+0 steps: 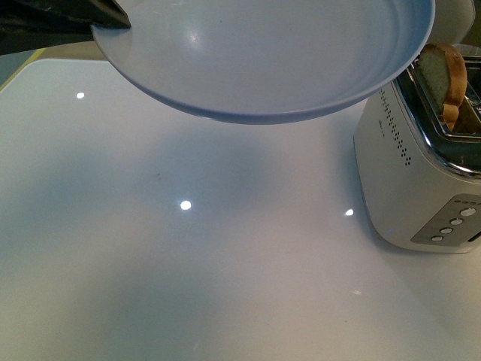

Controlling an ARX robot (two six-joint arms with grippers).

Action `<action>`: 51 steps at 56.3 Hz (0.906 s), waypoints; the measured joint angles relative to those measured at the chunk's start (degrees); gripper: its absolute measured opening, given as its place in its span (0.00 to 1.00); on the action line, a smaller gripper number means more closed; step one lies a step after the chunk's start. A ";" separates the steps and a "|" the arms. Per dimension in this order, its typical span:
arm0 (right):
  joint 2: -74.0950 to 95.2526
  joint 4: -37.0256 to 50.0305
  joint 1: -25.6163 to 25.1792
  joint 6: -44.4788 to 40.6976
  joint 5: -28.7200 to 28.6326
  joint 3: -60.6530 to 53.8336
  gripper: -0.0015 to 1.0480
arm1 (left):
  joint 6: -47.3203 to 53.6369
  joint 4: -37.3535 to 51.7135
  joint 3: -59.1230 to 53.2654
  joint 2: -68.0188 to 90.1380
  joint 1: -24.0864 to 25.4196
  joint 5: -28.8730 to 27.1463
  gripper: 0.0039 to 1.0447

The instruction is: Left arm holds plate, right arm toasts bread

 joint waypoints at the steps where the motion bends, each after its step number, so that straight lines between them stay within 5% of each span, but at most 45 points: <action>1: -0.33 -0.28 0.00 0.00 0.00 0.00 0.02 | 0.00 0.00 -0.02 -0.04 0.00 0.00 0.02; 16: -3.91 -3.89 0.00 0.00 0.00 0.00 0.02 | 0.00 0.00 -0.66 -0.24 0.00 0.04 0.02; 22: -11.15 -12.90 0.02 0.00 0.07 0.02 0.02 | 0.02 0.00 -0.68 -0.28 0.00 0.17 0.02; 37: -13.51 -13.81 0.09 -0.02 0.00 0.02 0.02 | 0.17 0.02 -0.90 -0.55 0.09 0.70 0.02; 51: -13.53 -13.84 0.09 -0.02 0.00 0.02 0.38 | 0.46 0.09 -1.27 -0.57 0.24 1.16 0.02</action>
